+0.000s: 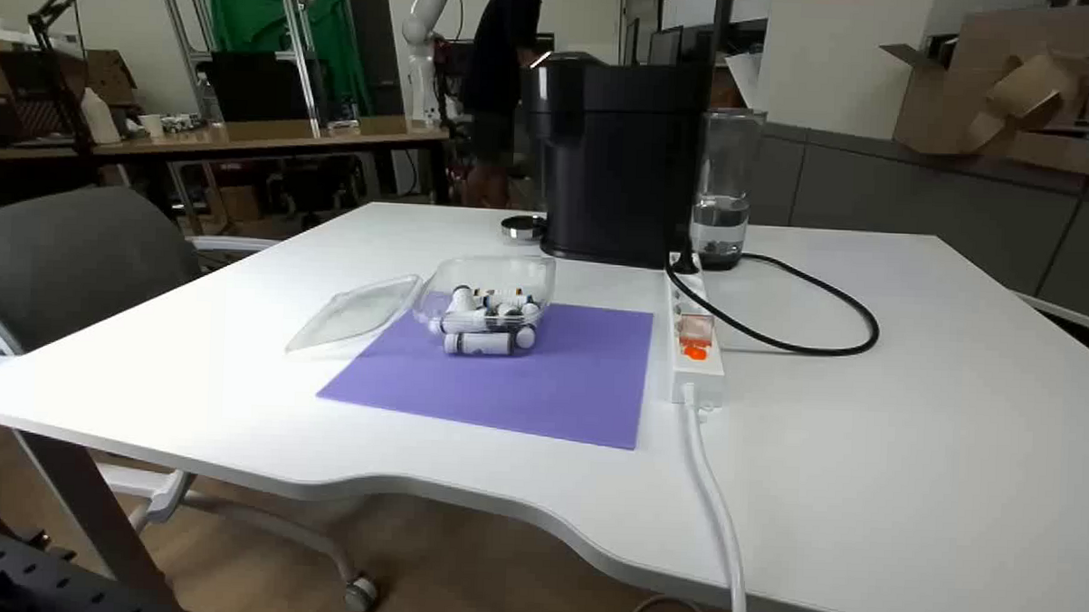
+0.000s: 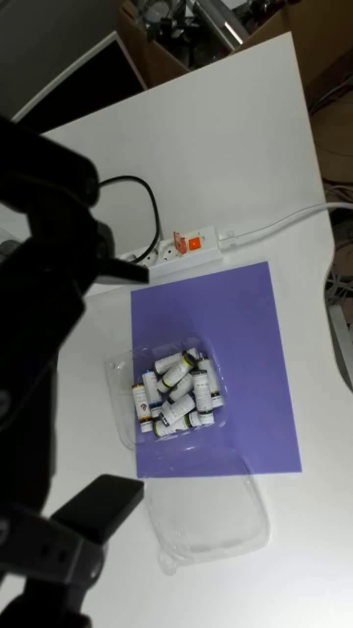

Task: Turn off the extension cord switch

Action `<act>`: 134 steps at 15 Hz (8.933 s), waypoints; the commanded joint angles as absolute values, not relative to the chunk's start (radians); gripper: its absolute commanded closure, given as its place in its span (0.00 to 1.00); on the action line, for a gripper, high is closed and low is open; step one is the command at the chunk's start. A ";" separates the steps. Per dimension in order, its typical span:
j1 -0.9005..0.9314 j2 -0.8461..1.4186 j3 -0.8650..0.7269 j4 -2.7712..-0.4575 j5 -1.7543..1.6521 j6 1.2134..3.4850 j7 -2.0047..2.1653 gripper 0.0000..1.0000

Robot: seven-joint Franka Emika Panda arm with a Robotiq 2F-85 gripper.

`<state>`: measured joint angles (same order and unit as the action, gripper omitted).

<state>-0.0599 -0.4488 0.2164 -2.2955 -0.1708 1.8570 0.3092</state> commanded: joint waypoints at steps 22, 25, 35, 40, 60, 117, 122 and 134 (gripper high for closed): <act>-0.051 -0.388 0.085 -2.382 -0.184 1.992 0.196 0.00; -0.047 -0.386 0.089 -2.382 -0.184 1.994 0.196 0.00; -0.125 -0.201 -0.091 -2.418 -0.162 2.312 -0.002 0.00; -0.138 -0.081 -0.188 -2.400 -0.068 2.337 -0.346 0.40; -0.232 0.202 -0.206 -2.299 -0.062 2.506 -0.415 1.00; -0.243 0.630 -0.159 -2.077 -0.204 2.699 -0.360 1.00; -0.169 0.641 -0.209 -2.120 -0.181 2.757 -0.131 1.00; -0.152 0.442 -0.208 -2.205 -0.135 2.676 -0.061 1.00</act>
<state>-0.1525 0.5285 -0.2125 -2.1535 -0.1428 2.6889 -0.0898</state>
